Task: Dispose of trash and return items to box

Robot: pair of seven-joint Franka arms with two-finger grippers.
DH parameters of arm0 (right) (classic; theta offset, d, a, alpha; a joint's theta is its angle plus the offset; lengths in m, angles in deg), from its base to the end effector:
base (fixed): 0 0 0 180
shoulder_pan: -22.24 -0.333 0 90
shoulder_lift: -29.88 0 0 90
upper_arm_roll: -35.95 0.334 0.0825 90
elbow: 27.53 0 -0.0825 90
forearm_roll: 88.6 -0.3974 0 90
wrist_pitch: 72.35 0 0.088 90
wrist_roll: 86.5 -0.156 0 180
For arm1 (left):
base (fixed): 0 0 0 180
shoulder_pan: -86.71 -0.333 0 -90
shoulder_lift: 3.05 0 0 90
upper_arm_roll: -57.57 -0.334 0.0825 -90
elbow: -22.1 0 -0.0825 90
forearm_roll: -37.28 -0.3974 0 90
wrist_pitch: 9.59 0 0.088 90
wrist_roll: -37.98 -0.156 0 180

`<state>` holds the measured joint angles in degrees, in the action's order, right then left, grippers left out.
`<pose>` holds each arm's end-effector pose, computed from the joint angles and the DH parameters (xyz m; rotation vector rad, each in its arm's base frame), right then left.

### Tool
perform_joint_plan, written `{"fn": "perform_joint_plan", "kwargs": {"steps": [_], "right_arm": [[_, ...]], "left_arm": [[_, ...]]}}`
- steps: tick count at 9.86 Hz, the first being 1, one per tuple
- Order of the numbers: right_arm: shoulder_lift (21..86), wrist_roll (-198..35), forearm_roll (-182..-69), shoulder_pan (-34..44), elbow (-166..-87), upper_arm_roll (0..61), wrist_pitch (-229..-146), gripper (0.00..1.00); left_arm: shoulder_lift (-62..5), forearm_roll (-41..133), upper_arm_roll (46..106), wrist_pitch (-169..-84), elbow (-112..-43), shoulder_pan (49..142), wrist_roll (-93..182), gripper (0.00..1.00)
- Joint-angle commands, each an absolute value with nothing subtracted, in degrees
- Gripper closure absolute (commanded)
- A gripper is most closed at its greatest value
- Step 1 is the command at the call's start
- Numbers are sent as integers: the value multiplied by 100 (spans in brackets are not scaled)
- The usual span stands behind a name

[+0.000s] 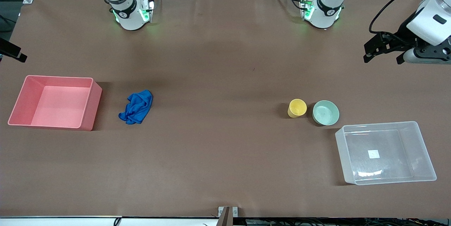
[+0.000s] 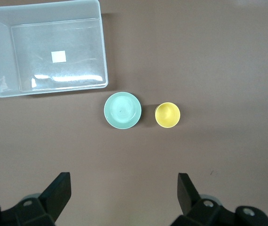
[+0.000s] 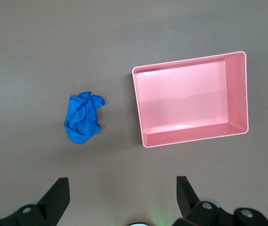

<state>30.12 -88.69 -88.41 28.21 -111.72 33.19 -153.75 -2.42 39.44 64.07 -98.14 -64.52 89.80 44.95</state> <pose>0.5446 -0.0841 0.6269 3.1257 -0.2994 -0.0832 0.5554 -0.1003 0.6261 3.0977 -0.0737 0.0603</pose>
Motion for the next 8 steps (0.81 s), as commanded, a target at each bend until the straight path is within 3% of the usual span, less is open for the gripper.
{"fn": "perform_joint_plan", "kwargs": {"steps": [1, 6, 8], "right_arm": [[3014, -8844, -8825, 2795, -11112, 3296, -15303, 0], [3014, -8844, -8833, 2716, -11155, 3305, -15321, 0], [3049, -9018, -8807, 2505, -11898, 3523, -15975, 0]], "left_arm": [[-322, 3956, 6381, -9827, -6623, 8987, 4537, 0], [-515, 3939, 6381, -9941, -6579, 8891, 4440, 0], [-735, 3939, 6381, -10282, -6745, 8820, 4528, 0]]}}
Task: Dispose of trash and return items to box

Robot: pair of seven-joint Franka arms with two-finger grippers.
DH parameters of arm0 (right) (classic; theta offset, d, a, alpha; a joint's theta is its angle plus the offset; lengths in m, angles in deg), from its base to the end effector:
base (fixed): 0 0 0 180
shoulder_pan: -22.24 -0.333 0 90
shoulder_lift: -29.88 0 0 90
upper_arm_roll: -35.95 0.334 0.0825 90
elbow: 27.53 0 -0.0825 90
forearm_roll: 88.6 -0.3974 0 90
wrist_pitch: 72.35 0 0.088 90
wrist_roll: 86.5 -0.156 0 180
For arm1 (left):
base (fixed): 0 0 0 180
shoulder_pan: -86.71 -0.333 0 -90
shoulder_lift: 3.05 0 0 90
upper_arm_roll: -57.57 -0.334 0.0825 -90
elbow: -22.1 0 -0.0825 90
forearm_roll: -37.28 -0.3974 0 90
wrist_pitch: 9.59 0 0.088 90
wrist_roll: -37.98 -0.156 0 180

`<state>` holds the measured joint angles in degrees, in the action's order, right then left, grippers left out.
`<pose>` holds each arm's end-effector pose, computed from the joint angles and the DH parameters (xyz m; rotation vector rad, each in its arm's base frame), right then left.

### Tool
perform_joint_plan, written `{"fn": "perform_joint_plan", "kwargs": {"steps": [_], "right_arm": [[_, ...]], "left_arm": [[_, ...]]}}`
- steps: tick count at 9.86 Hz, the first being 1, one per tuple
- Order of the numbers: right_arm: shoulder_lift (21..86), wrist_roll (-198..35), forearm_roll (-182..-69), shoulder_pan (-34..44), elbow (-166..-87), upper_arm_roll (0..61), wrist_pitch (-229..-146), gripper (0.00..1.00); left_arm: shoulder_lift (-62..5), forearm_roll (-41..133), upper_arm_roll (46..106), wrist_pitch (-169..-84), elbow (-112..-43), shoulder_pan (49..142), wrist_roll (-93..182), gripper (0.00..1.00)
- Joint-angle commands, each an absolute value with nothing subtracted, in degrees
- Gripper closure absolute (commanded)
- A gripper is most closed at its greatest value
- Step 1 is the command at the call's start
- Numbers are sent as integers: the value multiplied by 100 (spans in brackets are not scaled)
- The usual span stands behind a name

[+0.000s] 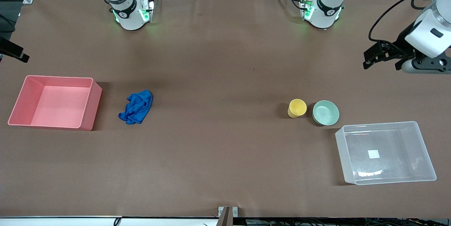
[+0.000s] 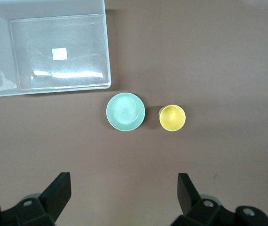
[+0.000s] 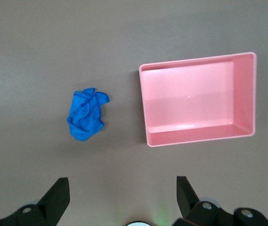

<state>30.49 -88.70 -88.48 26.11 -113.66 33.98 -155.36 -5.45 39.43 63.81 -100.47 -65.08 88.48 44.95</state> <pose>0.5529 -0.0568 0.6097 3.1318 -0.2204 -0.1023 0.5783 -0.0860 0.5950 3.0966 -0.0277 0.0267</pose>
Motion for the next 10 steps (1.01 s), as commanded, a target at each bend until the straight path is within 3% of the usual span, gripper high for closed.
{"fn": "perform_joint_plan", "kwargs": {"steps": [1, 2, 5, 7, 10], "right_arm": [[3066, -9281, -8807, 2514, -12590, 3751, -16763, 0], [3171, -9753, -8737, 2531, -13197, 4066, -17580, 0], [4206, -10047, -8667, 2338, -14027, 4149, -19498, 0], [4594, -10074, -8517, 2294, -14641, 4149, -20632, 0], [5061, -10364, -8456, 2066, -15005, 4149, -21446, 0]], "left_arm": [[-779, 3948, 6390, -10554, -7051, 8776, 4415, 0], [-727, 3948, 6390, -11131, -7620, 8663, 4414, 0], [-735, 3956, 6399, -12608, -9027, 8618, 4414, 0], [-962, 3956, 6408, -14083, -9977, 8609, 4405, 0], [-1753, 3948, 6408, -14826, -10095, 8434, 4405, 0]]}}
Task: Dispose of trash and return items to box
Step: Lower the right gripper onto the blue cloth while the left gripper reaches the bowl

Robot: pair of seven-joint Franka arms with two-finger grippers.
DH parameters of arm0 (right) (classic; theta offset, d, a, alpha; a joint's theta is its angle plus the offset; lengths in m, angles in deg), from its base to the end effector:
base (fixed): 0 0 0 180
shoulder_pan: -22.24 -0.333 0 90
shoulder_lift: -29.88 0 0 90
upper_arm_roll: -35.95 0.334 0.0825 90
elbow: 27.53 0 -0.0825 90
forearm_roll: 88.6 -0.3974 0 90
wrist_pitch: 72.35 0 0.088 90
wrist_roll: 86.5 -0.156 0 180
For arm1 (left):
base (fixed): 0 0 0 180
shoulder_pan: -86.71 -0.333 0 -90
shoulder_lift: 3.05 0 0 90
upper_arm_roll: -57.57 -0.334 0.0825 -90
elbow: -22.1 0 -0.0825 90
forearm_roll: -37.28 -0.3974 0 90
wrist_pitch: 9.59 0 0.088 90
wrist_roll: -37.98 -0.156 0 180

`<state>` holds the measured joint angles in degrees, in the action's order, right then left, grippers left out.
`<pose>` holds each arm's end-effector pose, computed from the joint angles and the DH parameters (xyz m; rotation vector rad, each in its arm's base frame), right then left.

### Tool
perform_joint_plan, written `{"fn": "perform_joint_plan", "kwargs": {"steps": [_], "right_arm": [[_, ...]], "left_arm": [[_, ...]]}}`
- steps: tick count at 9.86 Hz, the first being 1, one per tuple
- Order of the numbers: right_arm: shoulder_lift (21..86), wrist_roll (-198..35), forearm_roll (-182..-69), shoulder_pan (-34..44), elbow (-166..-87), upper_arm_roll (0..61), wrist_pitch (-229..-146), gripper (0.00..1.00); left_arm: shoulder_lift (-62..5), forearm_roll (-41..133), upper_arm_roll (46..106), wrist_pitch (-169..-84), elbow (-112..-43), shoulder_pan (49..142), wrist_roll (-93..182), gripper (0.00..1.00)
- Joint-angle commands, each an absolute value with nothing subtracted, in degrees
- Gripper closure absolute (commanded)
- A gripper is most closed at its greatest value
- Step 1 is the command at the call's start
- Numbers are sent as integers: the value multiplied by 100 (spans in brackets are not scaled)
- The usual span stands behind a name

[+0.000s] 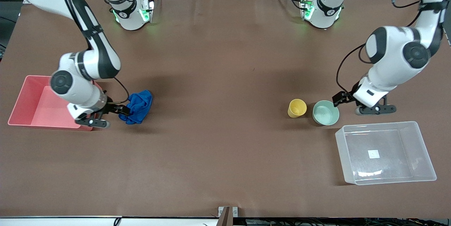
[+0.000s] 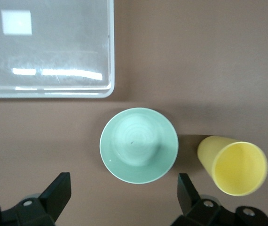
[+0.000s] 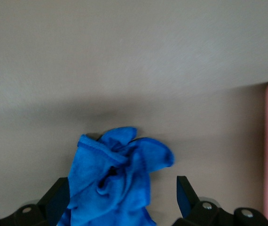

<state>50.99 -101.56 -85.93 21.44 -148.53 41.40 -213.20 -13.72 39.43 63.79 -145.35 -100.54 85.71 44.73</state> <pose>0.5878 0.0639 0.1950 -3.1340 0.1935 0.0321 0.5808 -0.0547 0.2820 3.0888 0.0855 0.0595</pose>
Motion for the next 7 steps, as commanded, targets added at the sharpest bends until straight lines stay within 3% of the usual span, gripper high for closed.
{"fn": "perform_joint_plan", "kwargs": {"steps": [1, 4, 5, 7], "right_arm": [[5157, -10373, -8238, 2065, -15066, 4149, -21473, 0], [5299, -10364, -8174, 2065, -15541, 4149, -22316, 4], [5351, -10364, -8174, 2057, -15533, 4157, -22343, 22], [5404, -10547, -8226, 2074, -15541, 4201, -22491, 89]], "left_arm": [[-2016, 3948, 6408, -15098, -10113, 8390, 4405, 0], [-2563, 3956, 6408, -15601, -10121, 8319, 4405, 0], [-2633, 3956, 6408, -15619, -10113, 8319, 4405, 0], [-2765, 3956, 6408, -15619, -10121, 8319, 4422, 1]]}}
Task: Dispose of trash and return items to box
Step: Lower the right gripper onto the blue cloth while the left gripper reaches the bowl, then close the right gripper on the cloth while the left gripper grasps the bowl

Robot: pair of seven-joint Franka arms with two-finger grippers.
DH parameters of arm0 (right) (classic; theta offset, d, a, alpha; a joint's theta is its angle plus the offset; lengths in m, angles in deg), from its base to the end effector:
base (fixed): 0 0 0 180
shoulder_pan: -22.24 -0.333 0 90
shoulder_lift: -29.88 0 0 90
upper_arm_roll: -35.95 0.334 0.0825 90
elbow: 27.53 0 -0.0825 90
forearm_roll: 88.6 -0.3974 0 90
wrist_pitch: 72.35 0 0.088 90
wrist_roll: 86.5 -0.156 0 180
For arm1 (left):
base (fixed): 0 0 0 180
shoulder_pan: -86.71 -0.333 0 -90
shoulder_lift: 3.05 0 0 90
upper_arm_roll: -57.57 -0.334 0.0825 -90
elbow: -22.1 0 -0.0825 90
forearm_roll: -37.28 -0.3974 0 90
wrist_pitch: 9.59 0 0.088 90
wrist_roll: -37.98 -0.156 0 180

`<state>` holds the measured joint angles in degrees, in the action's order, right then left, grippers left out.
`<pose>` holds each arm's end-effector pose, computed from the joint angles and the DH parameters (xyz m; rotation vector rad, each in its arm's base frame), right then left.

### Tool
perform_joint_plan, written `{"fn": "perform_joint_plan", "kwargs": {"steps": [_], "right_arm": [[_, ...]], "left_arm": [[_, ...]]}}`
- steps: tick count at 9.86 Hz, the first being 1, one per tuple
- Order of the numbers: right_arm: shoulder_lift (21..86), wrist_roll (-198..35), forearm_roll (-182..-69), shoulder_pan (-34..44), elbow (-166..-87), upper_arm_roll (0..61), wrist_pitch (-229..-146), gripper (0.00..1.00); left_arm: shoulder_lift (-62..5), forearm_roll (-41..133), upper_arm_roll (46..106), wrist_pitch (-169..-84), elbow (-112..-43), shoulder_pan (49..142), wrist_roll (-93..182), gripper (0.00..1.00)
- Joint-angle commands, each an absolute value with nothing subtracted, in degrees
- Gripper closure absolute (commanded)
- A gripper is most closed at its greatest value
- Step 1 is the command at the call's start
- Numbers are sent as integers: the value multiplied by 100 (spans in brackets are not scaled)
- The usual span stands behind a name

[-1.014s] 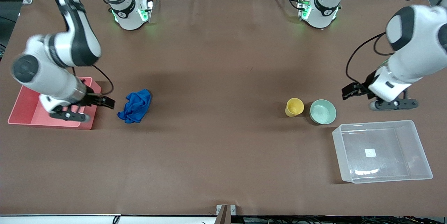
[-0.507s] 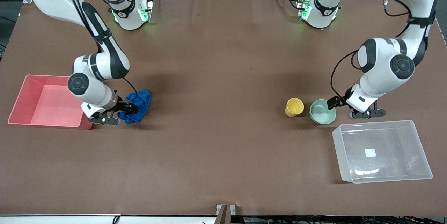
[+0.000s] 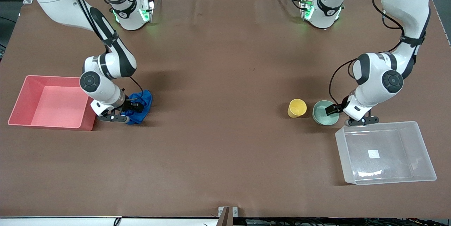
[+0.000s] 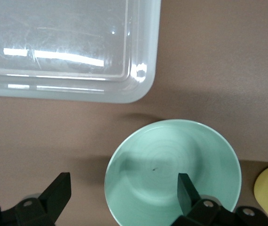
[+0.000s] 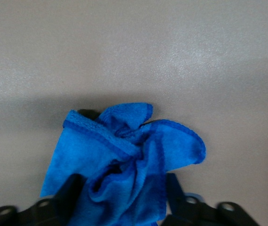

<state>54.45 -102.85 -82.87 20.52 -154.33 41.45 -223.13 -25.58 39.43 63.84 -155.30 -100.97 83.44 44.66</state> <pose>0.5587 0.0738 0.1374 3.1293 -0.1258 -0.0077 0.5845 -0.0330 0.1742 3.0743 0.1594 -0.0026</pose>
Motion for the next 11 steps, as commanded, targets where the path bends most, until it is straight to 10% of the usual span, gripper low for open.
{"fn": "perform_joint_plan", "kwargs": {"steps": [1, 4, 6, 11], "right_arm": [[5431, -10645, -8218, 2083, -15533, 4201, -22536, 99], [5353, -10654, -8201, 2101, -15393, 4210, -22275, 99], [5020, -10663, -8244, 2101, -14711, 4236, -20665, 99], [4772, -9325, -8585, 2625, -11688, 4299, -16084, 99]], "left_arm": [[-2844, 3956, 6408, -15619, -10104, 8319, 4414, 8], [-3090, 3956, 6408, -15760, -10025, 8337, 4414, 58], [-3030, 3948, 6408, -15751, -9990, 8336, 4344, 90], [-2205, 3948, 6452, -15061, -9685, 8319, 3799, 100]]}}
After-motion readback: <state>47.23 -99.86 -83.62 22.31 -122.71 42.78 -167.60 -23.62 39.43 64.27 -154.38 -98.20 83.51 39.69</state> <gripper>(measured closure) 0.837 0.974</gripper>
